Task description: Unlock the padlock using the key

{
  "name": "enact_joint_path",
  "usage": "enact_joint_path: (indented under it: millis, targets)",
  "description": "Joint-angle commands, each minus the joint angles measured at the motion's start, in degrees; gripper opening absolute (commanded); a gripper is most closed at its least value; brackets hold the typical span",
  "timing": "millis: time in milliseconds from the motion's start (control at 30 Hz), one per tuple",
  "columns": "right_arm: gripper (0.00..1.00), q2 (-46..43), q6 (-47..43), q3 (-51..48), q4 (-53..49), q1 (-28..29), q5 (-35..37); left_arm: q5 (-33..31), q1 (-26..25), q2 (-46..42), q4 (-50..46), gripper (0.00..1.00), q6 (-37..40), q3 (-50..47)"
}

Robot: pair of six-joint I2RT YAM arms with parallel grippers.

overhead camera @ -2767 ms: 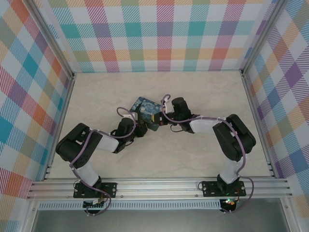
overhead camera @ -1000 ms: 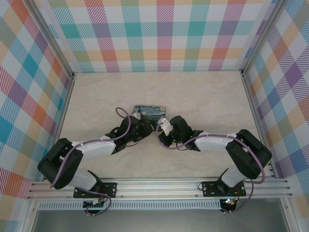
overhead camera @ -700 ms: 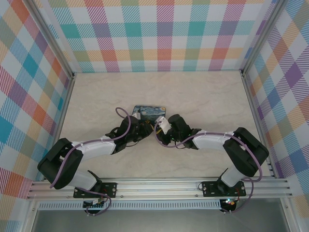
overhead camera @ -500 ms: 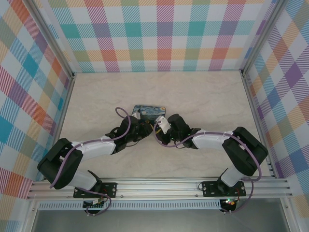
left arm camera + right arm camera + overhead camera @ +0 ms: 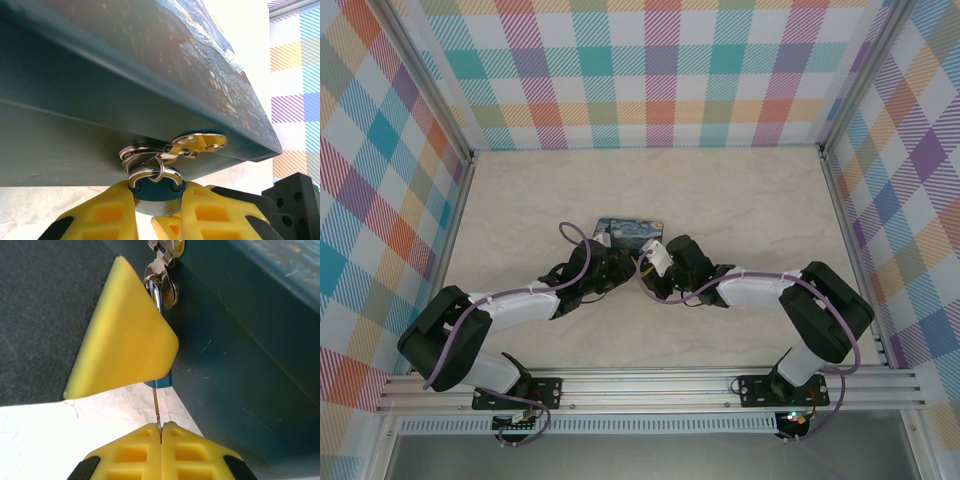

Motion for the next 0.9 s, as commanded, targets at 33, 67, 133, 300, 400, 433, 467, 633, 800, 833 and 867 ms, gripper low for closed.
enact_joint_path:
  millis: [33,67,133,300,400,433,467,633,800,833,867]
  targets:
    - [0.01,0.89,-0.86,1.87,0.00,0.38,0.25,-0.07,-0.66,-1.50,0.88,0.15,-0.67,1.16]
    - [0.01,0.93,-0.86,1.92,-0.08,0.38,0.28,-0.07,-0.66,-1.50,0.88,0.15,-0.69,1.13]
    - [0.01,0.93,-0.84,2.01,-0.09,0.38,0.45,0.03,-0.66,-1.43,0.88,0.15,-0.76,1.17]
    - [0.01,0.29,-0.80,2.27,0.37,0.38,0.19,0.11,-0.66,-1.14,0.96,0.15,-0.71,1.21]
    - [0.01,0.36,-1.08,2.67,0.35,0.38,-0.06,0.23,-0.66,-0.89,1.04,0.15,-0.78,1.22]
    - [0.01,0.41,-1.20,2.85,0.35,0.34,-0.16,0.32,-0.65,-0.87,1.06,0.15,-0.70,1.23]
    - [0.01,0.45,-1.25,2.98,0.34,0.38,-0.33,0.33,-0.66,-0.81,1.06,0.15,-0.85,1.26]
    - [0.01,0.80,-1.21,3.71,0.35,0.38,-1.62,0.48,-0.66,-0.63,1.13,0.15,-0.89,1.31]
    - [0.01,0.60,-0.35,3.72,1.69,0.32,-2.36,0.54,-0.66,-0.38,1.15,0.15,-0.95,1.22]
    - [0.01,0.45,-0.16,3.55,2.16,0.30,-2.38,0.55,-0.66,-0.36,1.15,0.15,-0.95,1.22]
    - [0.01,0.28,-0.02,3.50,2.67,0.22,-2.60,0.57,-0.66,-0.37,1.15,0.15,-0.95,1.24]
